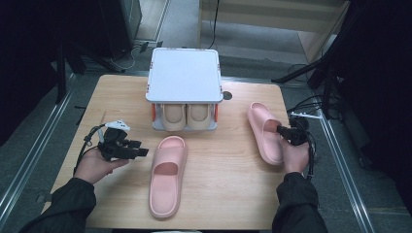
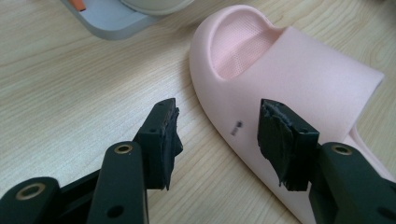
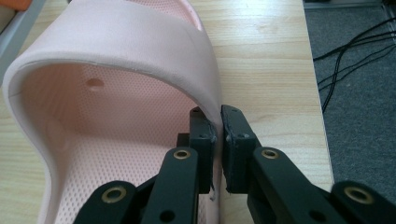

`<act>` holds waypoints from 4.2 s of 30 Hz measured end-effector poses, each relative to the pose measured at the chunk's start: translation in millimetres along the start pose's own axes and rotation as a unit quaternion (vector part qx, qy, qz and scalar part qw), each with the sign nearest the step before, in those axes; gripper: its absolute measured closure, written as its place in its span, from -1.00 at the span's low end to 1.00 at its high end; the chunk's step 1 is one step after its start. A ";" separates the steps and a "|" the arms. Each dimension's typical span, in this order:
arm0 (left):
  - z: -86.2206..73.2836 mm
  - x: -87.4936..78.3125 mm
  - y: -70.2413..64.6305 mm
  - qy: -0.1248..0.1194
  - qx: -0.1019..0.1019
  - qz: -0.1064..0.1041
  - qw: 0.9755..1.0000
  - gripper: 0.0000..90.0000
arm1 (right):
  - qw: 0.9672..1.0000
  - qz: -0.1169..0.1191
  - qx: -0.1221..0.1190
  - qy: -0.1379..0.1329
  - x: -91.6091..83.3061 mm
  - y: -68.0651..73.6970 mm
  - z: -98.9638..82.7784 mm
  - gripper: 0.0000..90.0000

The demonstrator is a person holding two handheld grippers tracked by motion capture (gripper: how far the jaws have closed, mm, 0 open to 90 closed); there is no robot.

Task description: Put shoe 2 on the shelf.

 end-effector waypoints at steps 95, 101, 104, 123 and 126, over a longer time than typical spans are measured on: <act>-31.5 26.5 -21.8 0.067 0.077 -0.020 0.995 0.68 | 0.956 0.189 -0.225 0.027 -28.8 178.5 -41.5 0.78; -31.2 31.1 -32.0 0.073 0.091 -0.032 0.993 0.68 | 0.953 0.194 -0.232 0.030 -28.5 184.9 -44.0 0.78; -31.4 33.3 -35.1 0.079 0.095 -0.038 0.992 0.68 | 0.953 0.197 -0.228 0.031 -27.6 186.4 -44.6 0.77; -17.1 9.5 -35.3 0.012 0.056 -0.047 0.997 0.52 | 0.950 0.233 -0.198 -0.064 -65.7 181.6 -34.6 0.61; -15.4 7.3 -38.0 0.010 0.054 -0.051 0.997 0.46 | 0.949 0.240 -0.188 -0.079 -77.2 183.7 -34.4 0.54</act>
Point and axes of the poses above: each handheld gripper's, and its own axes: x roughly forward along the jaws, z roughly out of its top, y roughly to its left, the point moved 2 cm from there along x, roughly forward along the jaws, and after that the axes turned 12 degrees about -x, right-handed, at the moved point
